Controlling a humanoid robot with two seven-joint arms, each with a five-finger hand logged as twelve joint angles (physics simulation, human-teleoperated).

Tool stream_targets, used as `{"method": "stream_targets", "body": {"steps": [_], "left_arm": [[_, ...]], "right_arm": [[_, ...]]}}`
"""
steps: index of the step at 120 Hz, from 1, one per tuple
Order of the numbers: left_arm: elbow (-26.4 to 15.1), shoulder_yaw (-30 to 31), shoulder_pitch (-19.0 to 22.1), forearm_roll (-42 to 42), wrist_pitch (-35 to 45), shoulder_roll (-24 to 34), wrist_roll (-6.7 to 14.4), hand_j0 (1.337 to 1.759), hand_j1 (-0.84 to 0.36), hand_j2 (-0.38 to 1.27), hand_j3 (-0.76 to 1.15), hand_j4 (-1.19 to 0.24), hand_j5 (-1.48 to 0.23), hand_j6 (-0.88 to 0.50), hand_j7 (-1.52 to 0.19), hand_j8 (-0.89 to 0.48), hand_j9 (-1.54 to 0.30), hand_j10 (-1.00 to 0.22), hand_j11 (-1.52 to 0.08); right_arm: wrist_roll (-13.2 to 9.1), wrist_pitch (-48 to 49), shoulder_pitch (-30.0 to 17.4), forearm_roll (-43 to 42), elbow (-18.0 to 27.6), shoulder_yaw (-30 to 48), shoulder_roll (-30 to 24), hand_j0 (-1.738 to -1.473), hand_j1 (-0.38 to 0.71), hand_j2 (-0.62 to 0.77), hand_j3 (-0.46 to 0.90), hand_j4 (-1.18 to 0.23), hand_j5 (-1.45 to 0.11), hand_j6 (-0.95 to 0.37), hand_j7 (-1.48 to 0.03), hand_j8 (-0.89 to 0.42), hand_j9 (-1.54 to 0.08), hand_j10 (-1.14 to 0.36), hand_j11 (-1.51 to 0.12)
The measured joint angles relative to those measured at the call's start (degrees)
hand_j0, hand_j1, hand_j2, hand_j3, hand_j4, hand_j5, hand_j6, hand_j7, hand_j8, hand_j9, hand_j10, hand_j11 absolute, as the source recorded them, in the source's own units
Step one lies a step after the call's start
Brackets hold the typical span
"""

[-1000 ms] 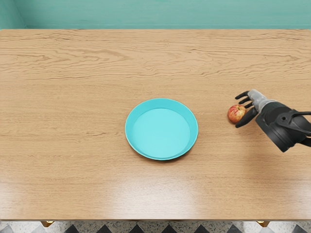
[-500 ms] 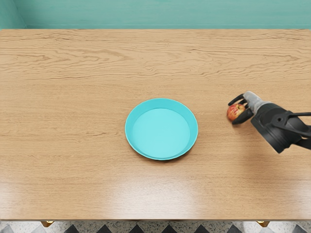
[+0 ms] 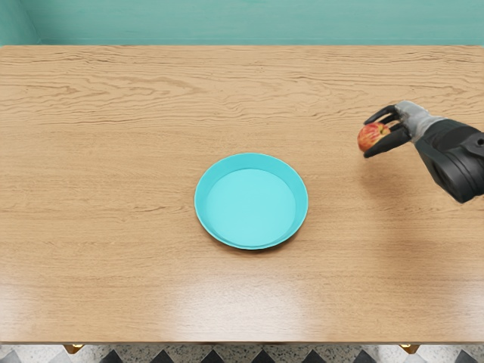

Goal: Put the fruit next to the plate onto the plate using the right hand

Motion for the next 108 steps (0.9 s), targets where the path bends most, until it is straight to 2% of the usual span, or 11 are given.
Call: {"method": "stream_targets", "body": {"steps": [19, 32, 51, 64, 70, 79, 97, 108], "left_arm": [[0.00, 0.00, 0.00, 0.00, 0.00, 0.00, 0.00, 1.658, 0.05, 0.05, 0.00, -0.25, -0.32, -0.25, -0.32, -0.25, -0.32, -0.25, -0.32], [0.00, 0.00, 0.00, 0.00, 0.00, 0.00, 0.00, 1.658, 0.05, 0.05, 0.00, -0.25, -0.32, -0.25, -0.32, -0.25, -0.32, -0.25, -0.32], [0.00, 0.00, 0.00, 0.00, 0.00, 0.00, 0.00, 1.658, 0.05, 0.05, 0.00, -0.25, -0.32, -0.25, -0.32, -0.25, -0.32, -0.25, -0.32], [0.00, 0.01, 0.00, 0.00, 0.00, 0.00, 0.00, 1.658, 0.05, 0.05, 0.00, -0.25, -0.32, -0.25, -0.32, -0.25, -0.32, -0.25, -0.32], [0.00, 0.01, 0.00, 0.00, 0.00, 0.00, 0.00, 1.658, 0.05, 0.05, 0.00, -0.25, -0.32, -0.25, -0.32, -0.25, -0.32, -0.25, -0.32], [0.00, 0.01, 0.00, 0.00, 0.00, 0.00, 0.00, 1.658, 0.05, 0.05, 0.00, -0.25, -0.32, -0.25, -0.32, -0.25, -0.32, -0.25, -0.32], [0.00, 0.01, 0.00, 0.00, 0.00, 0.00, 0.00, 1.658, 0.05, 0.05, 0.00, -0.25, -0.32, -0.25, -0.32, -0.25, -0.32, -0.25, -0.32], [0.00, 0.01, 0.00, 0.00, 0.00, 0.00, 0.00, 1.658, 0.05, 0.05, 0.00, -0.25, -0.32, -0.25, -0.32, -0.25, -0.32, -0.25, -0.32]], "right_arm": [[-0.14, -0.01, 0.52, 3.06, 5.50, 6.43, -0.89, -1.651, 0.30, 0.23, 0.00, -0.49, -1.17, -0.27, -1.10, -0.27, -1.14, -0.69, -1.15], [-0.22, 0.10, 0.61, 3.95, 7.13, 8.39, 2.46, -1.652, 0.35, 0.37, 0.00, -0.47, -1.21, -0.23, -1.11, -0.24, -1.18, -0.66, -1.18], [-0.19, 0.23, 0.27, 4.38, 8.93, 9.52, 8.45, -1.653, 0.40, 0.45, 0.00, -0.40, -1.25, -0.21, -1.12, -0.20, -1.19, -0.64, -1.21], [-0.19, 0.27, -0.09, 4.49, 9.55, 9.67, 12.66, -1.653, 0.43, 0.52, 0.00, -0.39, -1.25, -0.20, -1.13, -0.21, -1.19, -0.72, -1.21], [-0.21, 0.24, -0.24, 4.51, 9.68, 9.59, 13.99, -1.652, 0.42, 0.50, 0.00, -0.38, -1.24, -0.20, -1.13, -0.23, -1.18, -0.75, -1.20], [-0.16, 0.19, -0.93, 4.45, 9.79, 9.43, 15.51, -1.653, 0.41, 0.58, 0.00, -0.43, -1.25, -0.23, -1.13, -0.26, -1.19, -0.78, -1.20], [-0.12, -0.08, -2.32, 4.12, 9.83, 9.04, 16.97, -1.656, 0.39, 0.57, 0.00, -0.63, -1.23, -0.29, -1.13, -0.31, -1.19, -0.81, -1.20], [-0.08, -0.16, -2.68, 3.89, 9.80, 8.95, 17.02, -1.657, 0.35, 0.51, 0.00, -0.66, -1.16, -0.33, -1.08, -0.36, -1.13, -0.78, -1.14]]}}
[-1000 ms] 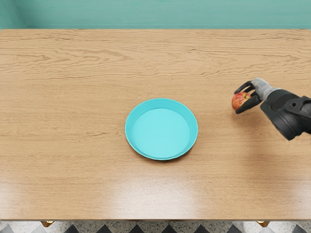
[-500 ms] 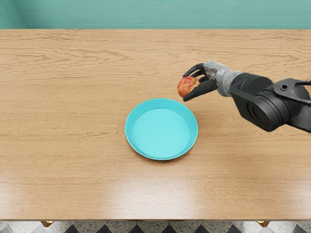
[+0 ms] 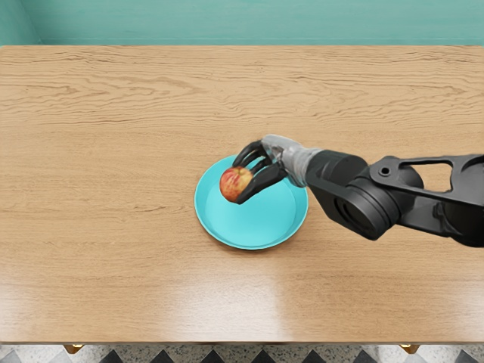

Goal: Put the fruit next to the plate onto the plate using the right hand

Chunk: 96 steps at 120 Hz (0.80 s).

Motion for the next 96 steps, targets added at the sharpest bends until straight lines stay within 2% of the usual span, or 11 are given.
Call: {"method": "stream_targets", "body": {"steps": [11, 23, 38, 55, 66, 78, 96], "left_arm": [[0.00, 0.00, 0.00, 0.00, 0.00, 0.00, 0.00, 1.658, 0.05, 0.05, 0.00, -0.25, -0.32, -0.25, -0.32, -0.25, -0.32, -0.25, -0.32], [0.00, 0.00, 0.00, 0.00, 0.00, 0.00, 0.00, 1.658, 0.05, 0.05, 0.00, -0.25, -0.32, -0.25, -0.32, -0.25, -0.32, -0.25, -0.32], [0.00, 0.00, 0.00, 0.00, 0.00, 0.00, 0.00, 1.658, 0.05, 0.05, 0.00, -0.25, -0.32, -0.25, -0.32, -0.25, -0.32, -0.25, -0.32], [0.00, 0.00, 0.00, 0.00, 0.00, 0.00, 0.00, 1.658, 0.05, 0.05, 0.00, -0.25, -0.32, -0.25, -0.32, -0.25, -0.32, -0.25, -0.32], [0.00, 0.00, 0.00, 0.00, 0.00, 0.00, 0.00, 1.658, 0.05, 0.05, 0.00, -0.25, -0.32, -0.25, -0.32, -0.25, -0.32, -0.25, -0.32], [0.00, 0.00, 0.00, 0.00, 0.00, 0.00, 0.00, 1.658, 0.05, 0.05, 0.00, -0.25, -0.32, -0.25, -0.32, -0.25, -0.32, -0.25, -0.32], [0.00, 0.00, 0.00, 0.00, 0.00, 0.00, 0.00, 1.658, 0.05, 0.05, 0.00, -0.25, -0.32, -0.25, -0.32, -0.25, -0.32, -0.25, -0.32]], "right_arm": [[-0.07, -0.13, -0.28, -0.15, -0.05, 0.13, -0.03, -1.658, 0.30, 0.33, 0.00, -0.60, -0.98, -0.37, -0.92, -0.39, -0.96, -0.68, -0.96], [-0.11, -0.20, -0.58, -0.23, -0.10, 0.23, -0.15, -1.658, 0.18, 0.18, 0.00, -0.48, -0.74, -0.34, -0.71, -0.35, -0.73, -0.53, -0.74], [-0.17, -0.22, -0.78, -0.26, -0.19, 0.30, -0.43, -1.658, -0.02, 0.09, 0.00, -0.29, -0.44, -0.21, -0.43, -0.22, -0.44, -0.32, -0.44], [-0.16, 1.01, -0.96, 1.14, -0.38, 2.53, -2.95, -1.658, -0.16, 0.04, 0.00, -0.17, -0.25, -0.13, -0.24, -0.14, -0.25, -0.18, -0.25], [-0.07, 9.55, -2.01, 6.79, -0.65, 7.12, -8.07, -1.658, -0.21, 0.02, 0.00, -0.13, -0.18, -0.10, -0.18, -0.10, -0.18, -0.13, -0.18], [0.31, 24.39, -4.47, 16.07, -0.85, 12.20, -16.55, -1.658, -0.24, 0.01, 0.00, -0.09, -0.14, -0.08, -0.13, -0.08, -0.13, -0.10, -0.14], [0.65, 44.45, -6.83, 28.27, -1.73, 15.18, -28.37, -1.658, -0.27, 0.00, 0.00, -0.07, -0.10, -0.06, -0.10, -0.06, -0.10, -0.07, -0.10]]}}
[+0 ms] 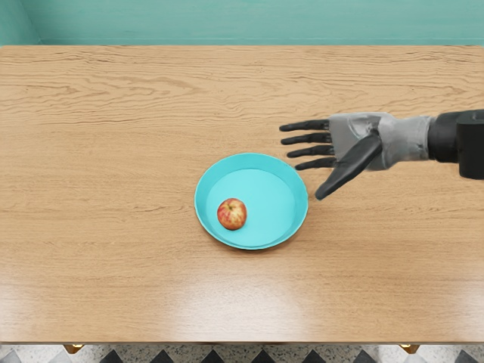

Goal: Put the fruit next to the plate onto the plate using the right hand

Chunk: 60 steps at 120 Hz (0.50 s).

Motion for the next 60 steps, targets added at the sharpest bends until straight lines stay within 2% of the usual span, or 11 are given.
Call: {"method": "stream_targets", "body": {"steps": [12, 24, 60], "left_arm": [[0.00, 0.00, 0.00, 0.00, 0.00, 0.00, 0.00, 1.658, 0.05, 0.05, 0.00, -0.25, -0.32, -0.25, -0.32, -0.25, -0.32, -0.25, -0.32], [0.00, -0.01, 0.00, 0.00, 0.00, 0.00, 0.00, 1.658, 0.05, 0.05, 0.00, -0.25, -0.32, -0.25, -0.32, -0.25, -0.32, -0.25, -0.32], [-0.01, -0.03, -0.40, 0.00, 0.00, 0.00, 0.00, 1.658, 0.05, 0.05, 0.00, -0.25, -0.32, -0.25, -0.32, -0.25, -0.32, -0.25, -0.32]], "right_arm": [[0.06, 11.93, -2.07, 6.27, -2.22, 0.54, -5.49, -1.658, -0.28, 0.00, 0.00, -0.06, -0.08, -0.06, -0.08, -0.06, -0.08, -0.06, -0.08], [0.07, 20.16, -4.56, 10.53, -5.62, 0.72, -8.13, -1.658, -0.28, -0.01, 0.00, -0.05, -0.07, -0.05, -0.07, -0.05, -0.07, -0.06, -0.07], [0.01, 25.07, -7.55, 15.04, -8.88, 0.64, -9.63, -1.658, -0.29, -0.01, 0.00, -0.04, -0.06, -0.04, -0.06, -0.04, -0.06, -0.05, -0.06]]}}
